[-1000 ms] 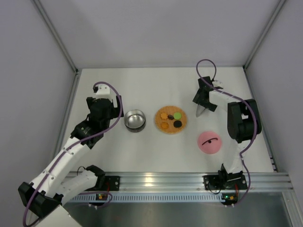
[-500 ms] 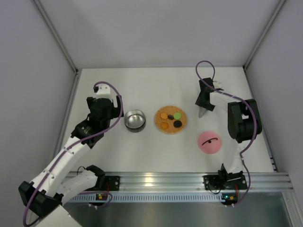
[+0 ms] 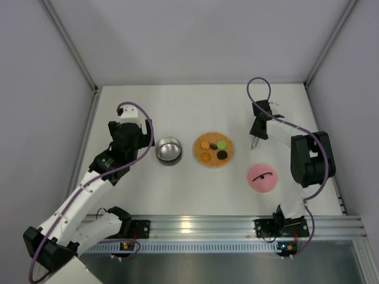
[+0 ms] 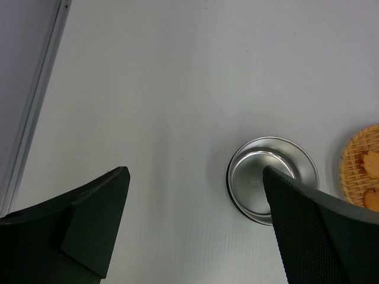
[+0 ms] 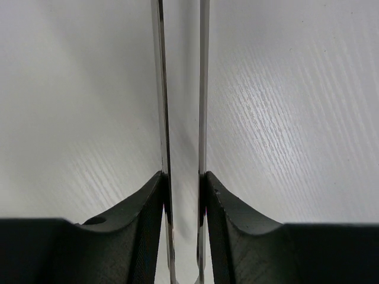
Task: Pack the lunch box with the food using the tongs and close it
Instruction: Pick up the clamp at the center of the board, then pick up the fake food from the plate.
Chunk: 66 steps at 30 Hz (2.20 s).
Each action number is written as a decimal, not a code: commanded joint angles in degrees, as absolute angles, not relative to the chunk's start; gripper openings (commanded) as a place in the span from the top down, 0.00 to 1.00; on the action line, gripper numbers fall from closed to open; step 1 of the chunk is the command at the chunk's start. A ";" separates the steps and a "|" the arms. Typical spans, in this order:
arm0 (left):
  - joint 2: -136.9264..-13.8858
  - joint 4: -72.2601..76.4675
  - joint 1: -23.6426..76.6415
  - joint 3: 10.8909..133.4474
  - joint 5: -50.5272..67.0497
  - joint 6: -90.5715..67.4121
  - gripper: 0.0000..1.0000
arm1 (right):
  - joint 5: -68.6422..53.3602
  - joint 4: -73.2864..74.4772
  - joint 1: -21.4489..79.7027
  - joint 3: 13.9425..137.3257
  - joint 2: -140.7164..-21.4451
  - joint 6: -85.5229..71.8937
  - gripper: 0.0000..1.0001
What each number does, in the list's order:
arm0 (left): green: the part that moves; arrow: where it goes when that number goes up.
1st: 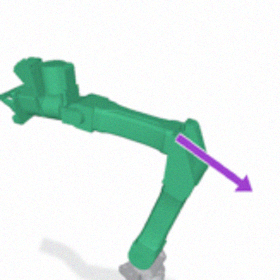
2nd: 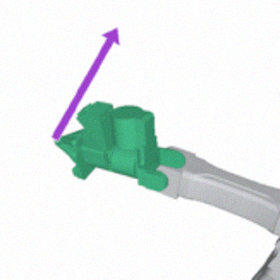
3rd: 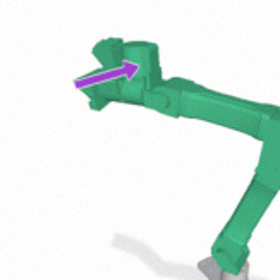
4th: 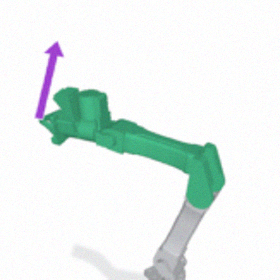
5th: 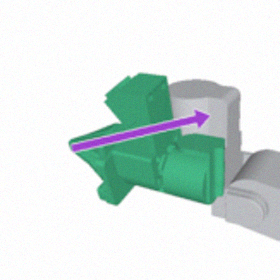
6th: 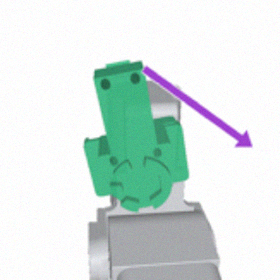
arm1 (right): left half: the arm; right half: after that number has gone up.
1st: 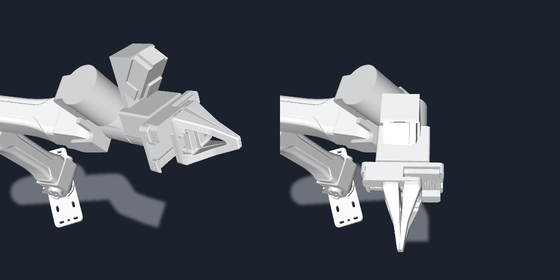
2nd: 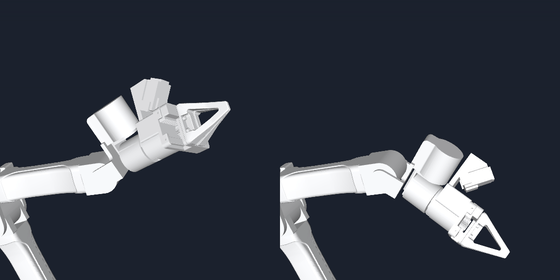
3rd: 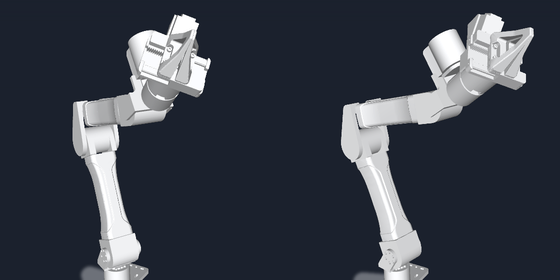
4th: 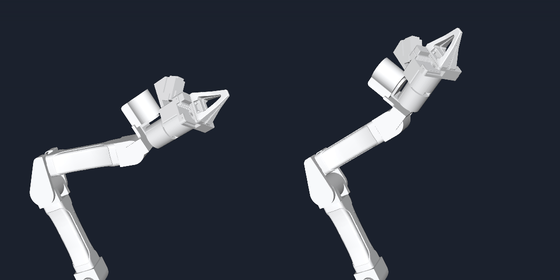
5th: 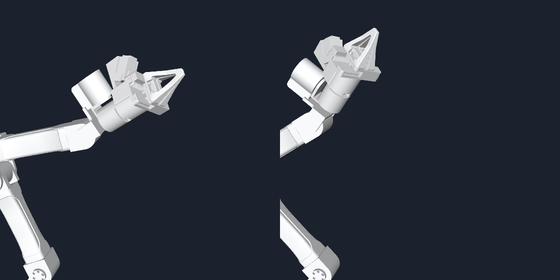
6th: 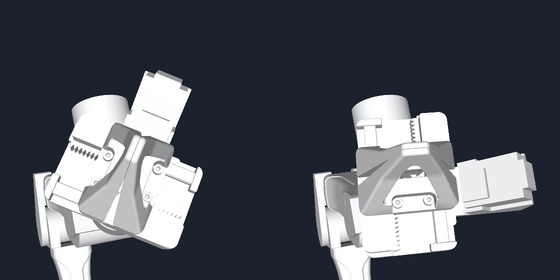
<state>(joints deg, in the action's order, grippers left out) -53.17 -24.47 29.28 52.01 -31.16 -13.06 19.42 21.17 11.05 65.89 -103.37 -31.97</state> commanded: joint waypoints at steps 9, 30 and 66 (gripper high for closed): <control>-53.17 -23.56 29.36 53.61 -32.08 -12.22 0.01 | 17.93 23.73 10.63 65.13 -89.13 -30.32 0.68; -53.35 -23.64 29.44 53.53 -31.99 -12.22 0.01 | 7.39 28.65 11.34 61.70 -75.25 -28.13 0.66; -54.14 -24.08 29.36 53.79 -31.73 -12.39 0.01 | 12.74 35.16 47.18 57.66 -63.19 -33.75 0.63</control>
<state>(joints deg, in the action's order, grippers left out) -53.93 -24.60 29.28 52.01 -31.16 -12.88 9.82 35.90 44.16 57.71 -62.15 -32.82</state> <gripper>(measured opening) 0.990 0.374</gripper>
